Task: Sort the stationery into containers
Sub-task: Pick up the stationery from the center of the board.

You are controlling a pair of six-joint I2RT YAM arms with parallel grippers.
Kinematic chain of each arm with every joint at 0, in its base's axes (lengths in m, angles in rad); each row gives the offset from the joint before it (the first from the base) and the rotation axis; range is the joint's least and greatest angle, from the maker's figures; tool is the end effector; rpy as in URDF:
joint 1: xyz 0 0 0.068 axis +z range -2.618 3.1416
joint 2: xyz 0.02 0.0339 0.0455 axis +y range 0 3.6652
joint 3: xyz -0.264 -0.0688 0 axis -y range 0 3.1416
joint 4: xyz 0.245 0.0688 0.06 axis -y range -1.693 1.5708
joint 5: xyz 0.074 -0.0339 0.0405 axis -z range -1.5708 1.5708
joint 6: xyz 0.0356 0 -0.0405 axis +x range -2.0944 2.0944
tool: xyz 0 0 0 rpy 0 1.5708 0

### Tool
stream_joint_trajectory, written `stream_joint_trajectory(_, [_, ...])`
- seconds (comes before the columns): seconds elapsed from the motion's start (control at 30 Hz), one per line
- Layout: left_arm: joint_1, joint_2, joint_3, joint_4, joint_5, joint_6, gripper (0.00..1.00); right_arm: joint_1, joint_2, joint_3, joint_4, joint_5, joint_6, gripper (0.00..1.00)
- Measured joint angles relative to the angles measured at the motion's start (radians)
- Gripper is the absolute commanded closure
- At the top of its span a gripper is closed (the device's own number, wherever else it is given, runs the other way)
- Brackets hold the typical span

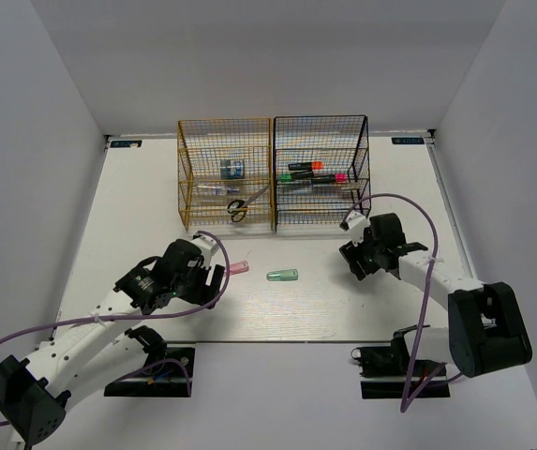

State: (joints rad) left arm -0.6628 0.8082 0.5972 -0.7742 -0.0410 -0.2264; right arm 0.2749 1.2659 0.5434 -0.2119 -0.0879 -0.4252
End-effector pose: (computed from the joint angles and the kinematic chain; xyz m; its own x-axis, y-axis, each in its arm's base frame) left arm 0.1194 -0.0913 0.2204 -0.7742 0.3198 -0.5463 0.4343 0.8962 -0.0908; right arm 0.2198 0.0652 0.1603 -0.5729 -0.5885 -0.5705 -0.6114 0.7704 -0.1808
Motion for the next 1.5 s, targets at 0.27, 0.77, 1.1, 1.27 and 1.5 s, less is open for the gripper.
stream_joint_trajectory(0.27, [0.0, 0.001, 0.0, 0.0, 0.0, 0.0, 0.14, -0.005, 0.047, 0.005, 0.1, 0.013, 0.009, 0.4])
stream_joint_trajectory(0.77, [0.0, 0.002, 0.0, 0.0, 0.0, 0.0, 0.14, -0.028, 0.055, 0.041, -0.017, -0.035, 0.029, 0.4])
stream_joint_trajectory(1.1, [0.0, 0.002, 0.0, 0.0, 0.0, 0.0, 0.14, -0.04, 0.092, 0.083, -0.088, -0.07, 0.041, 0.65])
stream_joint_trajectory(1.27, [0.0, 0.002, 0.0, 0.0, 0.0, 0.0, 0.14, -0.05, 0.102, 0.094, -0.097, -0.082, 0.05, 0.87])
stream_joint_trajectory(1.5, [0.0, 0.003, 0.0, 0.0, 0.0, 0.0, 0.14, -0.051, 0.041, 0.151, -0.288, -0.229, -0.068, 0.97])
